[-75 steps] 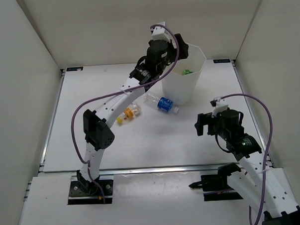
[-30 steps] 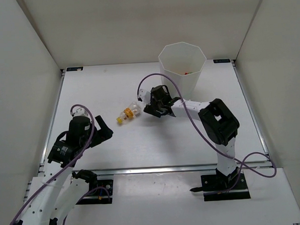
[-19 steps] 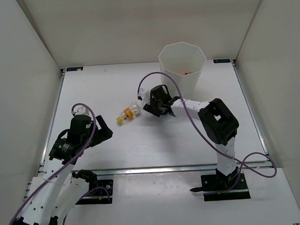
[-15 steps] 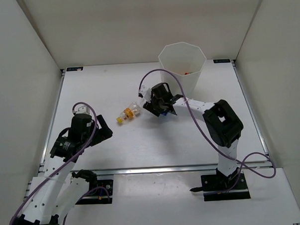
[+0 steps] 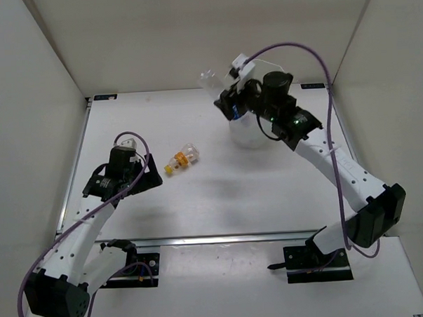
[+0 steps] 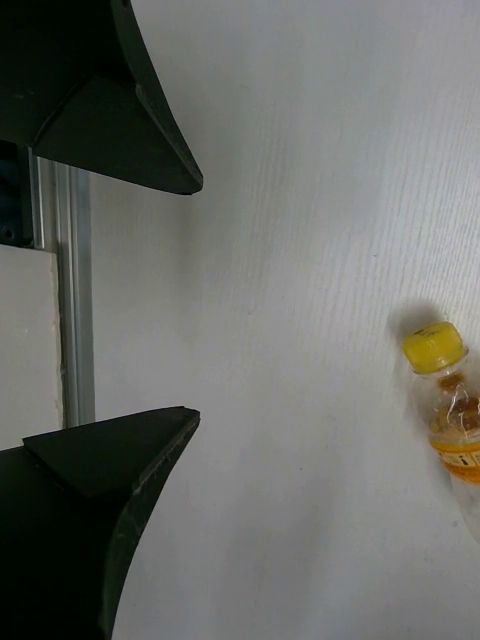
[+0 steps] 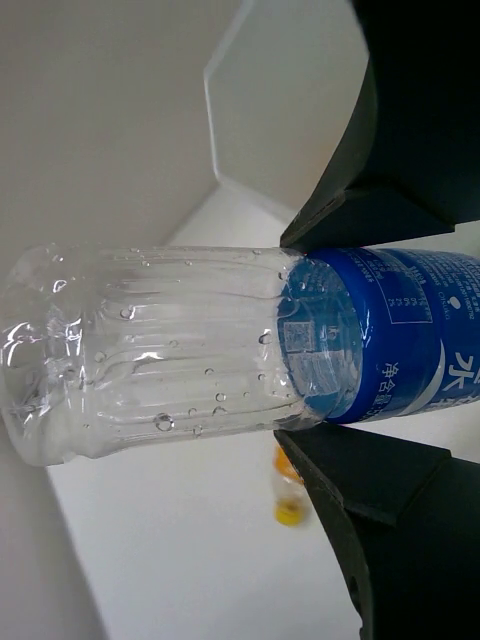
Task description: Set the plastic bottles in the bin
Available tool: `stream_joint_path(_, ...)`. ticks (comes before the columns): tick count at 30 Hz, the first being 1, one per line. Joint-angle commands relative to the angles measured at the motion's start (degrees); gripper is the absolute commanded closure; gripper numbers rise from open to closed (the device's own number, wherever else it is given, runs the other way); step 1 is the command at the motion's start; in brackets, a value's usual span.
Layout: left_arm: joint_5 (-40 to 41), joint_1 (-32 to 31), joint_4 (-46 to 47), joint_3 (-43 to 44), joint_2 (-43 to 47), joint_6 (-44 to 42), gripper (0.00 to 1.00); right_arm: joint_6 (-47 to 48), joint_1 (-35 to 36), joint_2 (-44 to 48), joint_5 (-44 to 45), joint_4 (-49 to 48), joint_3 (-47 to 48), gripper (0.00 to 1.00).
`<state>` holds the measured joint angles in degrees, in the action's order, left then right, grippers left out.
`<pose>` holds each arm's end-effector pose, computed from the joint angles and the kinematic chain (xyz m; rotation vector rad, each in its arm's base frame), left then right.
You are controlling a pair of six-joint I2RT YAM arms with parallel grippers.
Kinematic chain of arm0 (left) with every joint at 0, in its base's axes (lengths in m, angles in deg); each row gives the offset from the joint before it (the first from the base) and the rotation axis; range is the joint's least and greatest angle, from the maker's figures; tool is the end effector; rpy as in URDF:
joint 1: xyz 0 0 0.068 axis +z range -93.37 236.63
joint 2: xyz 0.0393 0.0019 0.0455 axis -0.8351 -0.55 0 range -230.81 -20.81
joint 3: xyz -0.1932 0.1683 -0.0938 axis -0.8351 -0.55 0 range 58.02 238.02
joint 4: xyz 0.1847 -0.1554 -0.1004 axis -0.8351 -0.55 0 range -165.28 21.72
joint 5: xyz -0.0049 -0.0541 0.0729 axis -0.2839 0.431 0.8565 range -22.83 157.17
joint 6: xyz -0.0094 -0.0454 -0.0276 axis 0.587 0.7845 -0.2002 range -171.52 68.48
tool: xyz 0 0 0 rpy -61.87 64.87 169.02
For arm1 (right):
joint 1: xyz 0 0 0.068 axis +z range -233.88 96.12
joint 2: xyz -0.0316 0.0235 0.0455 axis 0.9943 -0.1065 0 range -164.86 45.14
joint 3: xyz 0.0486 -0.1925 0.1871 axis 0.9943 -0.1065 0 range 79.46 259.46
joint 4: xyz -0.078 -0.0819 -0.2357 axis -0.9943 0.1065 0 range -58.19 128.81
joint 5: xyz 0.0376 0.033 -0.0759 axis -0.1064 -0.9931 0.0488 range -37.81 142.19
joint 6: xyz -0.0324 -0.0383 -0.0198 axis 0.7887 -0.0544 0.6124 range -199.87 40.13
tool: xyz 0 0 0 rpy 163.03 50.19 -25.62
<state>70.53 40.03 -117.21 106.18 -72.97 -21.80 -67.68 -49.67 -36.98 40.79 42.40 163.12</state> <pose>0.1661 -0.0473 0.2773 -0.3114 2.4926 -0.2636 0.2727 0.1940 0.4243 -0.8219 1.5417 0.4543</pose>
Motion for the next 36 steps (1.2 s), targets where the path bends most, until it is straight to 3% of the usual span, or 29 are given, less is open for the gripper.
stream_joint_path(1, -2.8, 0.5, 4.6, 2.3, -1.4, -2.7, 0.02, -2.9, -6.3, -2.1, -1.3, -2.2, 6.6, 0.69)
stream_joint_path(7, -3.9, 1.4, 8.3, 2.0, -3.3, -3.6, 0.01, -10.5, -20.7, -10.5, -11.7, -5.8, 15.4, 0.67)
stream_joint_path(12, -6.1, 2.7, 10.8, 2.0, -6.9, -4.3, 0.02, -14.1, -23.3, -15.1, -14.9, -6.9, 15.6, 0.62)
stream_joint_path(14, -8.1, 2.5, 11.0, 2.5, -9.4, -5.1, 0.01, -13.5, -23.1, -15.3, -14.4, -7.9, 14.6, 0.55)
stream_joint_path(16, -9.7, 2.2, 11.8, 3.2, -12.6, -7.4, 0.01, -13.1, -23.1, -15.3, -14.5, -6.5, 15.5, 0.37)
stream_joint_path(18, -10.7, 1.9, 11.8, 5.6, -15.7, -8.1, 0.02, -14.5, -23.4, -14.8, -12.7, -6.4, 15.1, 0.28)
stream_joint_path(20, -12.6, 1.6, 11.5, 8.3, -18.6, -12.5, 0.01, -15.3, -23.8, -12.8, -10.9, -6.6, 14.3, 0.04)
stream_joint_path(21, -14.1, 1.1, 11.3, 9.3, -21.2, -14.3, 0.02, -15.7, -24.2, -12.0, -10.4, -7.2, 13.9, 0.01)
stream_joint_path(27, -10.3, -0.5, 5.3, 23.4, -35.4, -24.1, 0.01, -16.8, -26.4, -1.2, -10.2, -5.8, 4.2, 0.01)
stream_joint_path(36, -19.7, 0.2, 5.9, 33.8, -51.3, -33.0, 0.01, -16.5, -29.0, 18.7, -8.9, -2.7, -17.3, 0.0)
